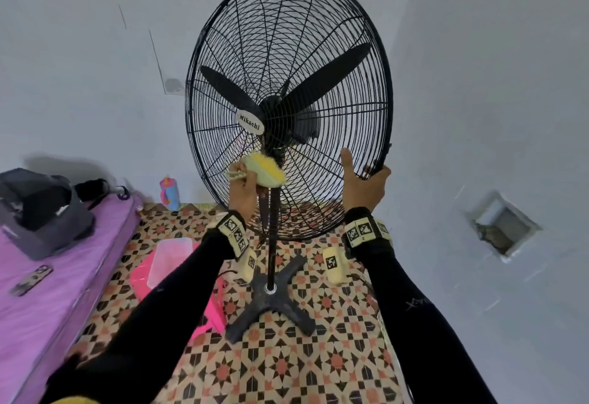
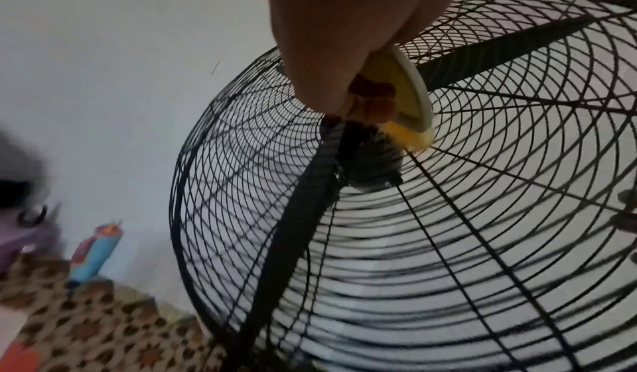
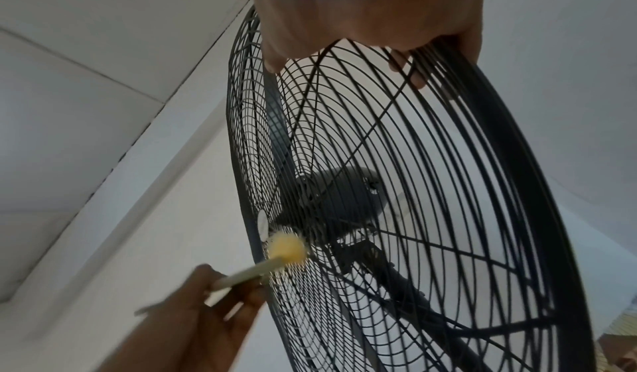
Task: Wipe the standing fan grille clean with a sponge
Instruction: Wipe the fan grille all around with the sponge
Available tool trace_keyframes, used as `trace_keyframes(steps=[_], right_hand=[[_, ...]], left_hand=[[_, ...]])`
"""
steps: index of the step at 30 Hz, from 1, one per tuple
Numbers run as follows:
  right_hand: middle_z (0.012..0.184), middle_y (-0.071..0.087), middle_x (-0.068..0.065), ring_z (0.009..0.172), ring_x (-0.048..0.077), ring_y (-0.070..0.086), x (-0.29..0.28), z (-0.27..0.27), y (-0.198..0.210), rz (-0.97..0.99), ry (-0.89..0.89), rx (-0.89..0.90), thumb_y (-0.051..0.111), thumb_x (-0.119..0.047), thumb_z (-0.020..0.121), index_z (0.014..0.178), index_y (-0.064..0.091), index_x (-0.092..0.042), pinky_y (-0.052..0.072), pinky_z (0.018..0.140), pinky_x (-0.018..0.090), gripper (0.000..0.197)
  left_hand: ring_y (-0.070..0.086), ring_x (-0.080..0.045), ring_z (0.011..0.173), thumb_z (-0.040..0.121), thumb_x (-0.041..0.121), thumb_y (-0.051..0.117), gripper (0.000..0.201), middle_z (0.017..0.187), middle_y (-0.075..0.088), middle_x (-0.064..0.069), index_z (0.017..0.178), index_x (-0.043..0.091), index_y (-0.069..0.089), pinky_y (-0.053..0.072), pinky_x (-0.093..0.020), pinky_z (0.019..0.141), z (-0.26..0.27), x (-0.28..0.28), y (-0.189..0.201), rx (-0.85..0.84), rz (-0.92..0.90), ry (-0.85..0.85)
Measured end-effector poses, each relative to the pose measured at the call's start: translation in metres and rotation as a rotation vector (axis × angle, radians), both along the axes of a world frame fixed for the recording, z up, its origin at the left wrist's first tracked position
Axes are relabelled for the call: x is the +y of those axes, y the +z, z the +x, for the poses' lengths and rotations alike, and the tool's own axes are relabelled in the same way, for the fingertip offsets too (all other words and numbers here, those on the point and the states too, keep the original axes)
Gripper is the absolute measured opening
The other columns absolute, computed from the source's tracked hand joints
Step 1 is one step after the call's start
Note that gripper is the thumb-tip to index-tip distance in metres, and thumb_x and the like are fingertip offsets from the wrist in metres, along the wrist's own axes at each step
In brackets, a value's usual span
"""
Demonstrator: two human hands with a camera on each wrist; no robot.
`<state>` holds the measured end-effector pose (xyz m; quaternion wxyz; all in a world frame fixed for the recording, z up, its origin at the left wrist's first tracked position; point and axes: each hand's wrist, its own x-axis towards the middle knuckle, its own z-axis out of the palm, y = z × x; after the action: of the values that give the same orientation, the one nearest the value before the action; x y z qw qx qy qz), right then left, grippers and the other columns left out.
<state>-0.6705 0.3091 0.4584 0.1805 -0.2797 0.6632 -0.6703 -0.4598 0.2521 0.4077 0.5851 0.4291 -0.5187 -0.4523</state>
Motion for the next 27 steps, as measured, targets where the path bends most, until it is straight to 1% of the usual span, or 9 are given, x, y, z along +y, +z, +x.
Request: trace_keyframes(steps=[1,3,6,10,13,18,23,25,27], right_hand=[[0.128,0.056,-0.002,0.118,0.019,0.054,-0.001,0.0,-0.001,-0.004,-0.003,0.005,0.076,-0.075,0.07,0.138,0.041,-0.019,0.041,0.101,0.029,0.095],[0.123,0.057,-0.003,0.114,0.02,0.056,-0.001,0.001,-0.003,-0.005,-0.002,0.022,0.075,-0.077,0.069,0.133,0.043,-0.02,0.043,0.1,0.029,0.091],[0.119,0.059,-0.002,0.109,0.019,0.057,-0.001,0.005,-0.002,-0.01,0.0,0.041,0.074,-0.078,0.068,0.127,0.045,-0.021,0.046,0.094,0.029,0.087],[0.12,0.06,0.0,0.109,0.02,0.058,-0.001,-0.001,0.0,0.004,0.0,0.048,0.075,-0.076,0.07,0.128,0.045,-0.018,0.047,0.093,0.029,0.087],[0.123,0.06,0.002,0.114,0.024,0.059,-0.001,-0.004,-0.002,0.021,-0.002,0.066,0.072,-0.079,0.069,0.13,0.045,-0.016,0.051,0.1,0.038,0.092],[0.131,0.058,0.006,0.121,0.026,0.057,-0.002,0.003,-0.003,0.03,-0.011,0.07,0.07,-0.081,0.068,0.138,0.042,-0.013,0.05,0.105,0.044,0.101],[0.135,0.056,0.005,0.124,0.026,0.055,-0.002,-0.003,-0.003,0.039,0.0,0.053,0.072,-0.079,0.07,0.14,0.04,-0.016,0.045,0.109,0.041,0.1],[0.136,0.055,0.005,0.124,0.024,0.053,-0.001,-0.004,-0.005,0.039,0.001,0.059,0.072,-0.078,0.071,0.14,0.039,-0.016,0.044,0.108,0.04,0.099],[0.131,0.056,0.003,0.118,0.022,0.054,-0.001,-0.003,-0.006,0.034,0.005,0.069,0.072,-0.077,0.072,0.137,0.041,-0.017,0.045,0.106,0.038,0.094]], left_hand=[[0.065,-0.004,0.073,0.111,0.007,0.039,0.018,0.111,0.056,-0.003,0.114,0.025,0.041,0.055,-0.03,0.062,0.004,-0.001,0.005,-0.004,-0.01,0.002],[0.064,-0.014,0.078,0.111,0.01,0.039,0.019,0.114,0.057,-0.007,0.112,0.028,0.042,0.054,-0.03,0.062,0.002,0.0,0.022,0.026,-0.059,-0.037],[0.058,-0.021,0.076,0.112,0.011,0.04,0.018,0.103,0.058,-0.004,0.108,0.027,0.046,0.052,-0.032,0.06,-0.019,0.008,0.035,0.039,-0.117,-0.055],[0.06,-0.015,0.085,0.108,0.005,0.041,0.017,0.11,0.055,-0.001,0.113,0.021,0.041,0.054,-0.035,0.069,-0.023,0.012,0.009,0.016,-0.048,-0.019],[0.063,-0.008,0.074,0.108,0.005,0.043,0.013,0.111,0.057,-0.007,0.114,0.017,0.042,0.055,-0.031,0.064,-0.015,0.009,0.012,0.023,-0.037,-0.029],[0.058,-0.021,0.075,0.107,0.006,0.044,0.02,0.112,0.058,-0.007,0.109,0.026,0.043,0.05,-0.024,0.053,-0.032,0.008,0.046,0.099,-0.113,-0.043],[0.06,-0.017,0.075,0.108,0.008,0.046,0.022,0.119,0.059,-0.011,0.125,0.02,0.043,0.052,-0.031,0.06,-0.018,0.018,-0.006,0.0,0.043,0.005],[0.061,-0.016,0.075,0.108,0.01,0.046,0.021,0.119,0.06,-0.01,0.128,0.018,0.044,0.053,-0.031,0.061,-0.012,0.018,0.002,0.015,0.022,0.001],[0.061,-0.02,0.077,0.109,0.01,0.045,0.018,0.113,0.06,-0.005,0.122,0.022,0.045,0.053,-0.03,0.06,-0.017,0.016,0.029,0.044,-0.063,-0.032]])
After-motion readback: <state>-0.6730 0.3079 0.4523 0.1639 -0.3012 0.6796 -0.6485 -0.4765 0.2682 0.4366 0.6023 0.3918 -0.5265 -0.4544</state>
